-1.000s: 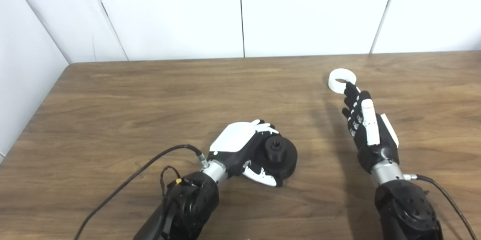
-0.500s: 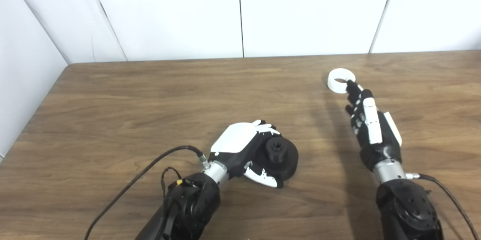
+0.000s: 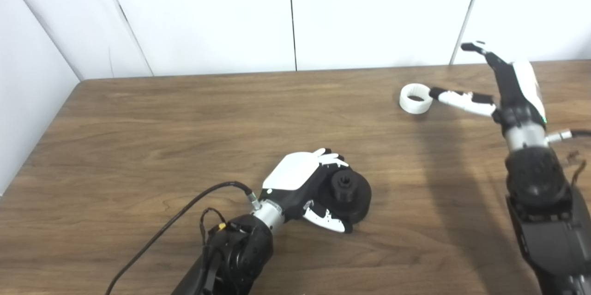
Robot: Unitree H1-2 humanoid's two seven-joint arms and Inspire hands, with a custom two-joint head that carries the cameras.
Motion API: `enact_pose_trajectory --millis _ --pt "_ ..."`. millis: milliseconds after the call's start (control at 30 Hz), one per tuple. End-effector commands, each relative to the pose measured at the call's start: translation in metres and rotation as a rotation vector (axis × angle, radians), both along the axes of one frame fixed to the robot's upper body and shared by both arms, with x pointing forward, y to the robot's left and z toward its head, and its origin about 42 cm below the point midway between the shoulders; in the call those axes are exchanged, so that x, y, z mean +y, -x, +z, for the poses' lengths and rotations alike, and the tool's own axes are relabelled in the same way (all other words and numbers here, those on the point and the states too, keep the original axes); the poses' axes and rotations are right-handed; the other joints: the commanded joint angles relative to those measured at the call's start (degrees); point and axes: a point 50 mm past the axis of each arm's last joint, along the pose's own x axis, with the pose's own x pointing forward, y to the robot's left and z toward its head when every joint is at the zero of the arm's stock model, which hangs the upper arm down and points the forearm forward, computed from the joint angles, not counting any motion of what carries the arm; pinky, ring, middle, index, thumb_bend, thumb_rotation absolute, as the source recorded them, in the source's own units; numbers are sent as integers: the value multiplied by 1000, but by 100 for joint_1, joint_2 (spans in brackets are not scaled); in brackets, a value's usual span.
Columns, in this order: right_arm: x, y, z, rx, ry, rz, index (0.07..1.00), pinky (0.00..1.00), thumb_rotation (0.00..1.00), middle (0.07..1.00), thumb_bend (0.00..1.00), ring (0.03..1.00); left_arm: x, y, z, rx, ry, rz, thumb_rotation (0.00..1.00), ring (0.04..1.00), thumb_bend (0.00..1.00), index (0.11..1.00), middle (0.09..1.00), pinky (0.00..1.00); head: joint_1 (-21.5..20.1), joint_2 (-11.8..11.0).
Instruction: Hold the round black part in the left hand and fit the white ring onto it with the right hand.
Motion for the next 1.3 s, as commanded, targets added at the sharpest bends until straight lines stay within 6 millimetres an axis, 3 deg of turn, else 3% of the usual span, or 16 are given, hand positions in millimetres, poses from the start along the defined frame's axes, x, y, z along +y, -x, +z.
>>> enact_pose_trajectory --millis 0,333,567,1267 --pt "1 -19 21 -38 64 31 785 903 349 915 879 965 -4 7 -21 109 -29 -28 295 970 929 752 906 866 6 1" --pt "3 -68 13 66 195 79 760 869 307 918 901 970 -4 9 -22 112 -20 -29 299 965 931 750 905 857 13 -20" --pt "6 -92 12 104 253 96 746 868 281 921 901 974 -4 9 -22 113 -16 -26 300 965 932 749 906 858 7 -34" --pt "-1 -118 20 145 311 116 746 896 298 932 863 985 -3 8 -24 111 -20 -29 287 965 934 749 904 861 2 -60"
